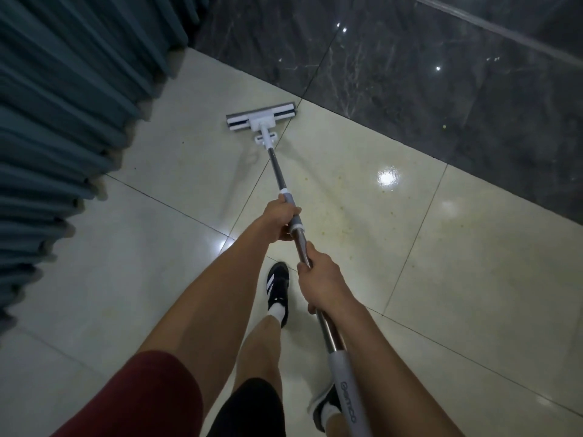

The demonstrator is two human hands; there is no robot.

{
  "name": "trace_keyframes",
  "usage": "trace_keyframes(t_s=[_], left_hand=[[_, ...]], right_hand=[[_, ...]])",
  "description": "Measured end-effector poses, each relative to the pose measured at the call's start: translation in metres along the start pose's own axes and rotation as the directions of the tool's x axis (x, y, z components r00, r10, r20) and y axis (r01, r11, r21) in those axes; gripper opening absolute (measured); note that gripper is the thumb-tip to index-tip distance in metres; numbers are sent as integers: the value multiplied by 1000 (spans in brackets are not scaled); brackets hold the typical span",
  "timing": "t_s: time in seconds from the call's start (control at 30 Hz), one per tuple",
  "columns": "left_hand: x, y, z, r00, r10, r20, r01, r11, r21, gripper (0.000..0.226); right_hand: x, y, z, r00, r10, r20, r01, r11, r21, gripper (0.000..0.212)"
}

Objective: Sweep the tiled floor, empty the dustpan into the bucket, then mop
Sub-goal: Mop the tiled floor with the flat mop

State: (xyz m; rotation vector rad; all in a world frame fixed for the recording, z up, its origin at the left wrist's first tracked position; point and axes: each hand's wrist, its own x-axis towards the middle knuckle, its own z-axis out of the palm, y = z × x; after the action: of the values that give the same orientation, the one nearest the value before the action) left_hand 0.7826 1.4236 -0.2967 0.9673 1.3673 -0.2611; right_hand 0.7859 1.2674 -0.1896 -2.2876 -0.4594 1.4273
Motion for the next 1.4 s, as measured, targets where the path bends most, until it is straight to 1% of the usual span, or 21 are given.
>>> trace_keyframes(t_s=[0.13, 0.27, 0.47, 0.63, 0.8, 0.97, 1.13, 1.27, 1.4], left_hand=[[-39, -68, 24, 1000, 0, -6, 0, 999, -42, 31], [-82, -139, 49, 1000, -30, -7, 29, 994, -105, 32], [-144, -219, 69, 999, -50, -17, 48, 995, -91, 31], [-172, -267, 57, 997, -71, -14, 70, 992, -103, 39], [-188, -296, 38, 998, -62, 27, 65, 988, -141, 42], [-195, -326, 26, 997, -66, 42, 70, 993, -96, 44], [-209, -362, 41, 996, -76, 41, 79, 993, -82, 45], [-226, -398, 58, 996, -81, 37, 83, 993, -80, 39], [-251, -441, 88, 997, -82, 13, 83, 995, -47, 34]], right_hand=[[-56, 53, 8, 998, -33, 52, 35, 999, -26, 41], [-117, 110, 15, 992, -61, 107, 65, 997, -29, 39], [-183, 174, 46, 991, -25, 133, 32, 998, -50, 50], [-222, 194, 82, 991, -26, 128, 34, 998, -62, 52], [-244, 199, 112, 993, -30, 115, 40, 995, -86, 48], [-267, 213, 142, 994, -34, 100, 41, 997, -65, 48], [-293, 244, 155, 996, -22, 85, 27, 998, -53, 45], [-322, 274, 161, 995, -7, 95, 12, 998, -54, 44], [-356, 322, 164, 996, 0, 90, 5, 999, -50, 45]])
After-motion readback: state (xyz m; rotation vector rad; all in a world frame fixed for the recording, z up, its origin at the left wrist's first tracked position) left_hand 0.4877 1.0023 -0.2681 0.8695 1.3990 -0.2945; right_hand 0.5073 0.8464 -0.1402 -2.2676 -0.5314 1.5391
